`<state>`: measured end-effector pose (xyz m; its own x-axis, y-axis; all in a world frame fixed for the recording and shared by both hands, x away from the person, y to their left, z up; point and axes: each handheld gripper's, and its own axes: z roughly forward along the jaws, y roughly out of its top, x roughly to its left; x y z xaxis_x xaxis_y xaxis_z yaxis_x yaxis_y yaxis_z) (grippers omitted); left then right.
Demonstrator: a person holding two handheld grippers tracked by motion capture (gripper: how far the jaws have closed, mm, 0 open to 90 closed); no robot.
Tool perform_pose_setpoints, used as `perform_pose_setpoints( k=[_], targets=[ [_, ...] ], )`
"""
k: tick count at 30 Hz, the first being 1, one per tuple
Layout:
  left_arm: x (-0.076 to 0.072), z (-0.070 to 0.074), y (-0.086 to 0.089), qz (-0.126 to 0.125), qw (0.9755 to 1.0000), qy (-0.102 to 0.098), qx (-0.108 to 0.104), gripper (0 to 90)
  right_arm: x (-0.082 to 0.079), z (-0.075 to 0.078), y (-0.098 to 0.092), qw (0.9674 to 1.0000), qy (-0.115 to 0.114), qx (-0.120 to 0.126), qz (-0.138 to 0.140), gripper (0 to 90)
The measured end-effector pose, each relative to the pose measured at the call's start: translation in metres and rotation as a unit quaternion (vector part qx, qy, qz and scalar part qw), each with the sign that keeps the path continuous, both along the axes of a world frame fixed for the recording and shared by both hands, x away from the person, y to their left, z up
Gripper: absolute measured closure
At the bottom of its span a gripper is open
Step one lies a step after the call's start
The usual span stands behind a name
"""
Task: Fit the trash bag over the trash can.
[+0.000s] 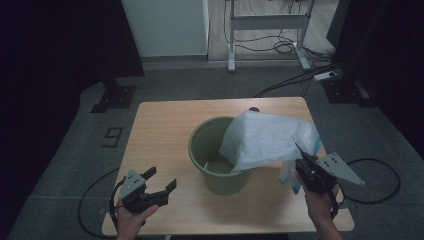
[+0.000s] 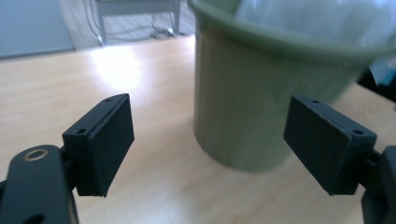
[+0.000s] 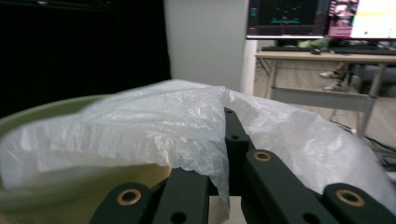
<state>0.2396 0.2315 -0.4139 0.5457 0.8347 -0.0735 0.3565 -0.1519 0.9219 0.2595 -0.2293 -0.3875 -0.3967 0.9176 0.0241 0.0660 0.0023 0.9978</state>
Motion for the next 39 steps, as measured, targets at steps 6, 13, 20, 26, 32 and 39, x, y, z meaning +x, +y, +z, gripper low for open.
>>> perform_pose_setpoints(
  k=[6,13,20,26,32,39],
  targets=[
    [0.012,0.022,-0.014,0.014,0.9997,-0.019,0.007,15.9,0.006,0.015,0.025,0.9993,-0.009,-0.020,0.031,88.7],
    [0.016,0.033,-0.037,-0.008,0.9995,-0.028,0.013,15.9,0.013,0.027,0.051,0.9973,-0.009,-0.037,0.062,88.7],
    [0.014,0.038,-0.059,-0.037,0.9986,-0.034,0.017,15.8,0.014,0.029,0.076,0.9939,0.002,-0.061,0.092,88.7],
    [0.008,0.040,-0.079,-0.069,0.9964,-0.042,0.026,15.5,0.013,0.028,0.090,0.9909,0.016,-0.078,0.109,88.7],
    [0.009,0.038,-0.099,-0.088,0.9946,-0.041,0.036,14.8,0.014,0.027,0.100,0.9889,0.030,-0.083,0.120,88.7],
    [0.018,0.037,-0.110,-0.094,0.9938,-0.049,0.035,40.1,0.014,0.028,0.105,0.9877,0.029,-0.081,0.130,88.5]
  ],
)
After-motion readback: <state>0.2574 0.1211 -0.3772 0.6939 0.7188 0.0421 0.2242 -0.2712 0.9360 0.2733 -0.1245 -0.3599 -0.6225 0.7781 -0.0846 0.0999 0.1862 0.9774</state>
